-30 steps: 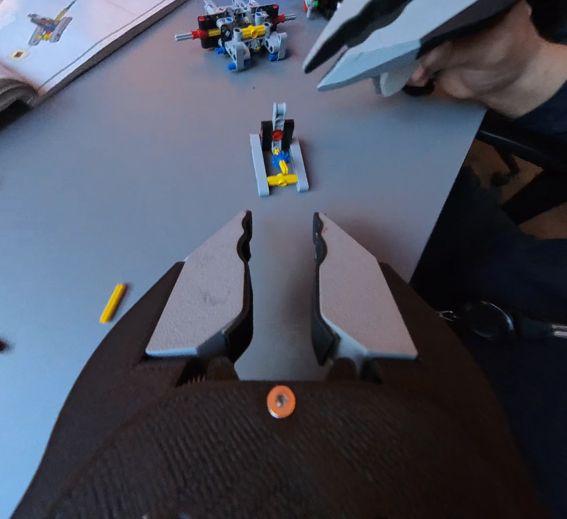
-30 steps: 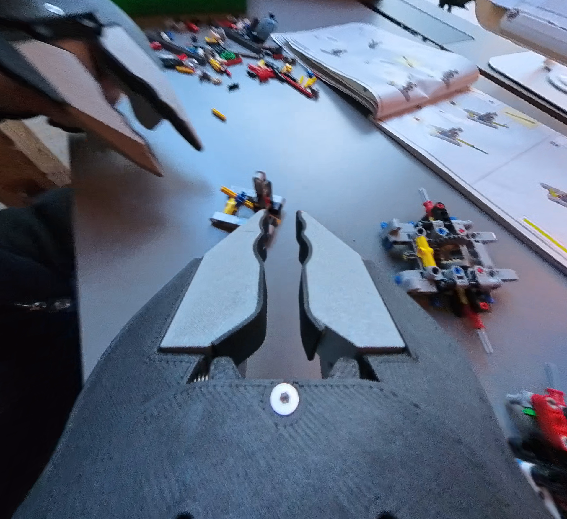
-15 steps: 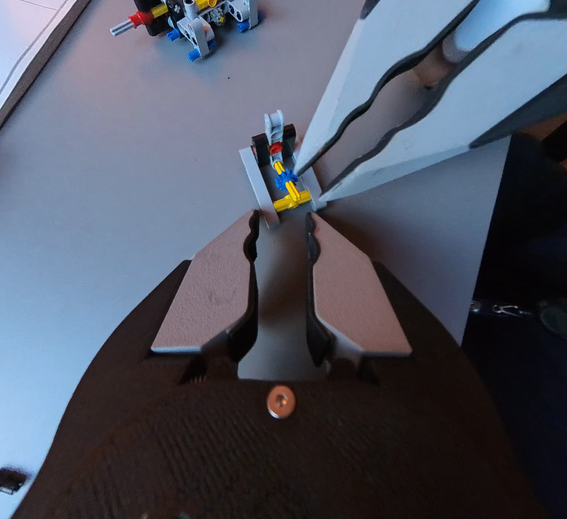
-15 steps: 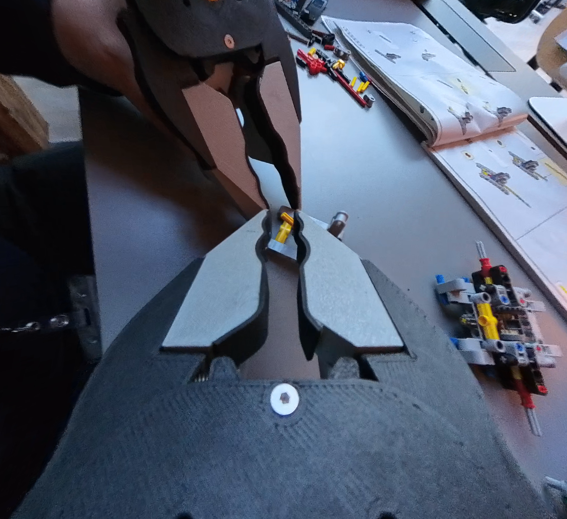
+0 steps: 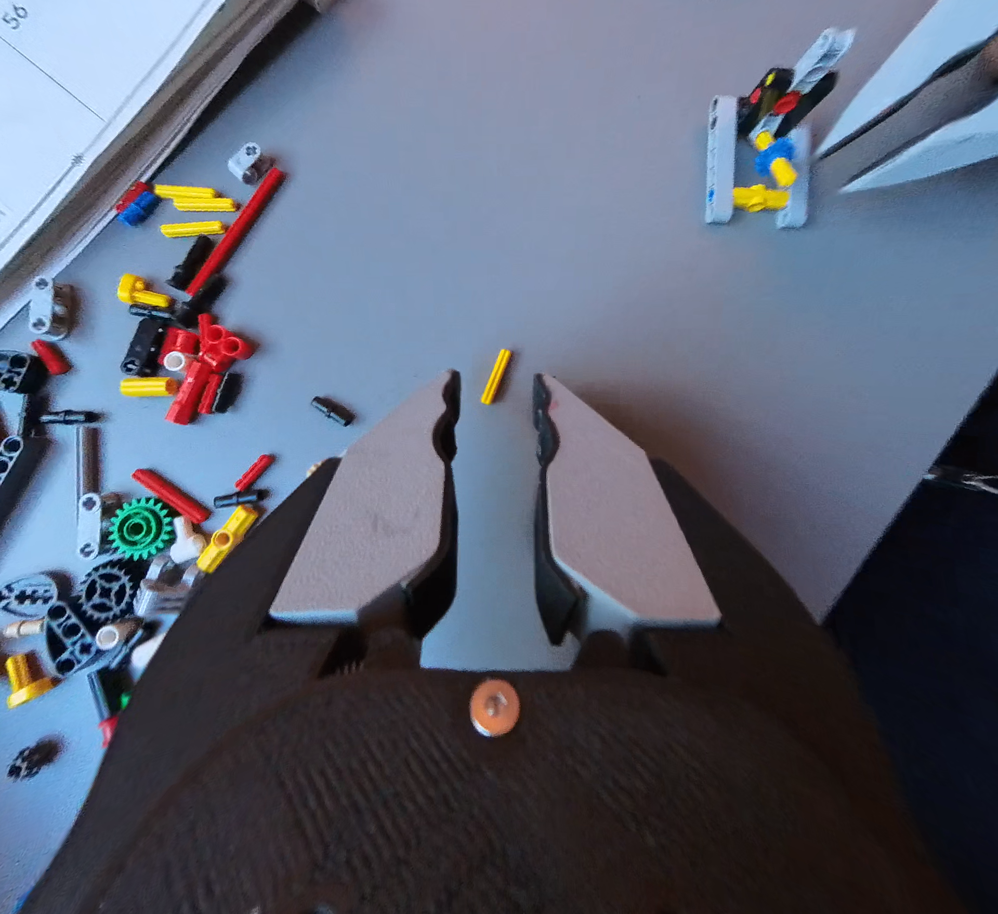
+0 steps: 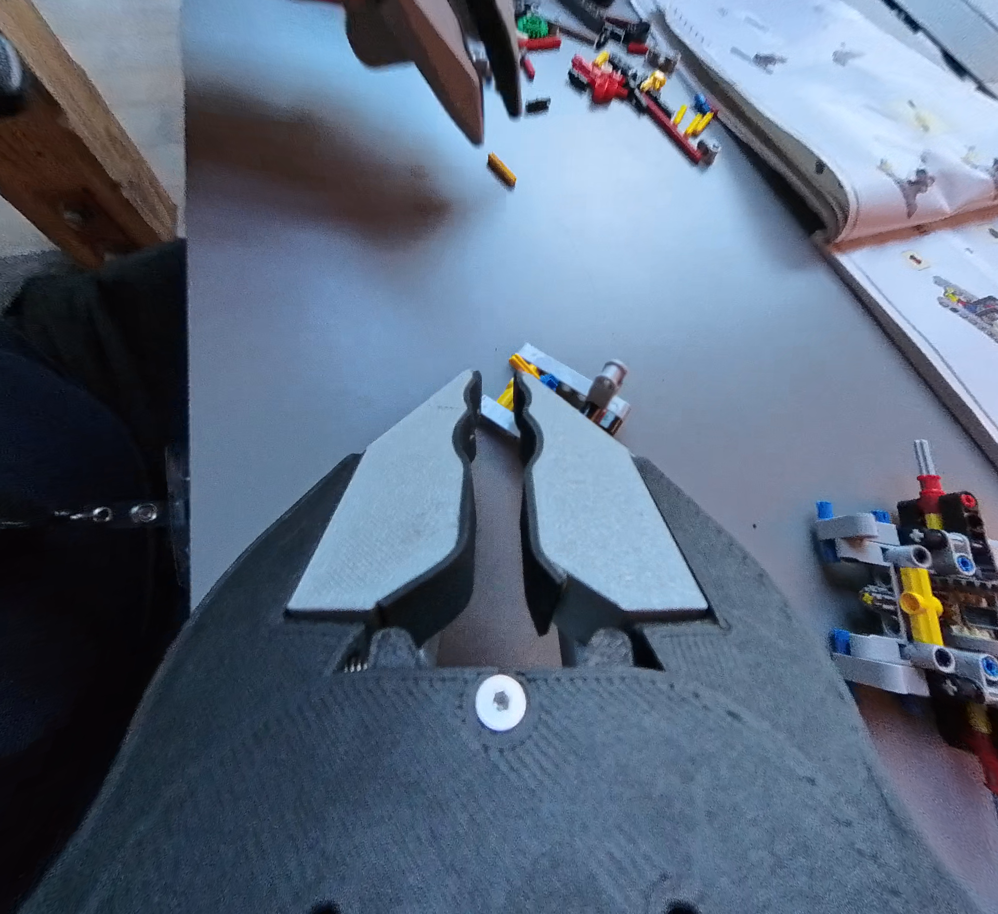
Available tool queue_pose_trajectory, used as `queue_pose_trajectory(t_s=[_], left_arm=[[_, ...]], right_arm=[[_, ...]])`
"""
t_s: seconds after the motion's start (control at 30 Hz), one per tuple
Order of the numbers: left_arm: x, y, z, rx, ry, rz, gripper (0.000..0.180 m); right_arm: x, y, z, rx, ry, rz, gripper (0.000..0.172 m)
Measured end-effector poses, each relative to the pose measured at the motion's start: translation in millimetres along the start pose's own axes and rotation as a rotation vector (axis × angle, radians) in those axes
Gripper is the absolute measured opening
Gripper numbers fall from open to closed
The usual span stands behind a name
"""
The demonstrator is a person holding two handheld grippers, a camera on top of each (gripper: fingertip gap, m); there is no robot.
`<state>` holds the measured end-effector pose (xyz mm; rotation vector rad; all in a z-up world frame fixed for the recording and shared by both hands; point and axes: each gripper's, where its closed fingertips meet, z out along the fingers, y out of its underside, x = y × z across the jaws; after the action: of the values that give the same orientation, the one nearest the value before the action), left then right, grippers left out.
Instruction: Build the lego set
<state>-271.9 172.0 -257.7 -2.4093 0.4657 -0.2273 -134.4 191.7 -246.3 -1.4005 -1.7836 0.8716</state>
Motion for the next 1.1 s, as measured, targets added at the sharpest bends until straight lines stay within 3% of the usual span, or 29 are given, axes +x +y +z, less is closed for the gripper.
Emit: queue_pose_trajectory(t_s=[0.07, 0.1, 0.13, 0.23, 0.37, 0.47, 0.53, 0.63, 0.73, 0.8, 0.9, 1.0, 1.1], left_arm=[[-3.3, 9.0, 14.0, -0.055, -0.021, 0.029, 0.020], [-1.5, 4.1, 16.3, -0.022, -0.008, 0.029, 0.004], [-0.8, 3.5, 17.5, -0.018, 0.002, 0.024, 0.002], [-4.0, 13.2, 9.2, -0.056, 0.002, 0.009, 0.001], [-53.7, 52.9, -28.2, -0.150, -0.198, -0.002, 0.002], [-63.4, 68.5, -42.3, -0.135, -0.172, -0.100, 0.003], [-59.8, 67.3, -41.7, -0.123, -0.170, -0.116, 0.018], [-52.5, 59.7, -41.0, -0.114, -0.205, -0.076, 0.037], [-33.6, 34.1, -43.8, -0.053, -0.195, -0.019, 0.039], [-5.8, 0.5, -37.0, 0.037, -0.148, 0.080, 0.034], [63.1, -36.1, 2.3, 0.091, 0.081, 0.218, 0.023], [80.1, -45.6, 46.6, 0.019, 0.127, 0.293, 0.017], [91.3, -47.4, 66.9, -0.020, 0.225, 0.273, 0.013]], right_arm=[[2.4, -4.5, -4.5, 0.042, -0.009, 0.032, 0.008], [4.0, -6.2, -6.4, 0.059, -0.013, 0.051, 0.008], [5.3, -8.0, -8.3, 0.077, -0.019, 0.069, 0.008], [8.6, -13.6, -15.1, 0.135, -0.037, 0.113, 0.008], [15.2, -12.9, -20.1, 0.154, -0.020, 0.129, 0.008], [22.5, -13.2, -23.3, 0.165, 0.057, 0.105, 0.012], [28.7, -14.7, -27.1, 0.178, 0.132, 0.084, 0.017], [33.1, -13.8, -32.1, 0.176, 0.193, 0.090, 0.025], [33.8, -2.9, -32.0, 0.131, 0.189, 0.180, 0.029], [35.8, 1.8, -32.9, 0.115, 0.187, 0.254, 0.028], [34.4, 5.8, -29.7, 0.098, 0.148, 0.362, 0.037], [35.2, 11.7, -24.5, 0.056, 0.145, 0.412, 0.049], [31.4, 13.0, -21.1, 0.036, 0.137, 0.425, 0.053]])
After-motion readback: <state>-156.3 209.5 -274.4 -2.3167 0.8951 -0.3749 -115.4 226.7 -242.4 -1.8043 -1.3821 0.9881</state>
